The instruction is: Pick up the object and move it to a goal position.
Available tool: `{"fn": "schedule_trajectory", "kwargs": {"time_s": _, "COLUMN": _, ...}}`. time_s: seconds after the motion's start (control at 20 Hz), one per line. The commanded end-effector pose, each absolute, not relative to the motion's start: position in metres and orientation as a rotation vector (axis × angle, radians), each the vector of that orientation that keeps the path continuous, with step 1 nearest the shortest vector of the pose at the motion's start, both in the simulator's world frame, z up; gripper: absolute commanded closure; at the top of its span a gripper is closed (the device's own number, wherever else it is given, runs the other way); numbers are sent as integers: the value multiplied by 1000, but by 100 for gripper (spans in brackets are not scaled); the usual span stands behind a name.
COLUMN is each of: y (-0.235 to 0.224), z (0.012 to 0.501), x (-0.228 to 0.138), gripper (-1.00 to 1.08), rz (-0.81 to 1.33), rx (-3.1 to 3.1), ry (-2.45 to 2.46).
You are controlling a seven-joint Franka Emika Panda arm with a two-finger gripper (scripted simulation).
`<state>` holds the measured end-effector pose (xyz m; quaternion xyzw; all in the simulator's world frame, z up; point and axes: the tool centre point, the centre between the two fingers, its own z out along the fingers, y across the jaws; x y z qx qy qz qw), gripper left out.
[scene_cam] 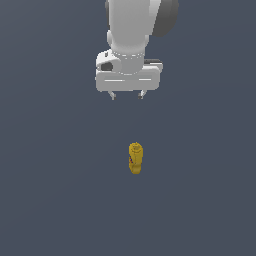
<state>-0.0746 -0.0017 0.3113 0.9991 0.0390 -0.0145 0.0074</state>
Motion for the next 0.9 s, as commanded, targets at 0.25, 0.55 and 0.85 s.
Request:
{"fn": "schedule_trajectory", "kwargs": {"time_s": 0.25, "y": 2, "z": 303, "x": -58, "gripper": -92, "rz": -40, "rx": 3124, "ry": 120}}
{"fn": "schedule_trajectory", "kwargs": {"time_s": 0.55, "y": 8, "z": 288, "x": -29, "gripper": -92, "rz": -30, "rx": 3127, "ry": 114}}
{"fn": "schedule_trajectory", "kwargs": {"time_s": 0.85, "y": 19, "z": 261, "x": 9, "gripper": -92, "rz": -17, "rx": 3131, "ry": 106}}
